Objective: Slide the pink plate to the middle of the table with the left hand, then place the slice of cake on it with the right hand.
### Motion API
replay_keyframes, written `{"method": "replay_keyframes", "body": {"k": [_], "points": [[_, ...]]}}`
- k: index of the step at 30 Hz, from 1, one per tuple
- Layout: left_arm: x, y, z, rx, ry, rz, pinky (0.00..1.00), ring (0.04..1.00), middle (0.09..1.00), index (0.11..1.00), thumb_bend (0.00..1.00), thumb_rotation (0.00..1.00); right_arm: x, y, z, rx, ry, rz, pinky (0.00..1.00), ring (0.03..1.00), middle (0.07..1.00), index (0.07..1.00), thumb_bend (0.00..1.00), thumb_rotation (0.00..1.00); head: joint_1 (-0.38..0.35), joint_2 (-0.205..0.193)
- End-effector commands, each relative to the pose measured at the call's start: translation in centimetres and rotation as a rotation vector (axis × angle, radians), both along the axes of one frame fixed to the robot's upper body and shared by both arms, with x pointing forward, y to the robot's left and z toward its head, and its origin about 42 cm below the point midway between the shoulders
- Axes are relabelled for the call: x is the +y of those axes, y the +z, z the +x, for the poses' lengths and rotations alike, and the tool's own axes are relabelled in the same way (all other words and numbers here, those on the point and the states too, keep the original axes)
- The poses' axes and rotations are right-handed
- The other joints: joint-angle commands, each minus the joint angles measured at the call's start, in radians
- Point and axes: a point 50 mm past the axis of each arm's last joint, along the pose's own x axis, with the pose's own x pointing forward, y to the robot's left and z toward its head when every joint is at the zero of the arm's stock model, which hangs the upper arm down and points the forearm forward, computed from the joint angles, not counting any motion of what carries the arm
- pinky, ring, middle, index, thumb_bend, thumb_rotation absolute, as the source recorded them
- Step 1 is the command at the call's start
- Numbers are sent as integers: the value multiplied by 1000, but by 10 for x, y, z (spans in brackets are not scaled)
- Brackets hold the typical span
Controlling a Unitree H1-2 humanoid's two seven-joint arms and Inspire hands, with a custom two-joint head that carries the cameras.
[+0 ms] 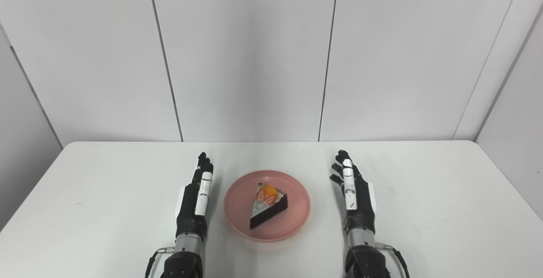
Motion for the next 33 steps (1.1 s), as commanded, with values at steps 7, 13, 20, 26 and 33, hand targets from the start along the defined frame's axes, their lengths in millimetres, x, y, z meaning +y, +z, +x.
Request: {"method": "replay_keyframes", "body": {"k": [7, 13, 20, 26, 33], "points": [[3, -31, -18, 87, 4, -12, 1000, 1000, 1000, 1000, 629, 948, 5, -25, -18, 106, 23, -29, 855, 884, 898, 877, 765, 1000, -1, 5], [4, -32, -18, 94, 0, -12, 1000, 1000, 1000, 1000, 616, 957, 8, -25, -19, 129, 27, -73, 877, 900, 908, 890, 707, 1000, -2, 8], [5, -33, -19, 101, -13, -23, 1000, 1000, 1000, 1000, 637, 937, 7, -25, -19, 125, 25, -81, 897, 915, 923, 897, 683, 1000, -2, 9], [6, -32, -20, 104, -13, -26, 1000, 1000, 998, 1000, 644, 938, 8, -26, -20, 127, 21, -76, 896, 914, 919, 895, 678, 1000, -4, 10], [6, -32, -21, 107, -15, -30, 1000, 994, 988, 1000, 625, 940, 9, -26, -21, 125, 22, -74, 877, 907, 919, 894, 690, 1000, -10, 10]]}}
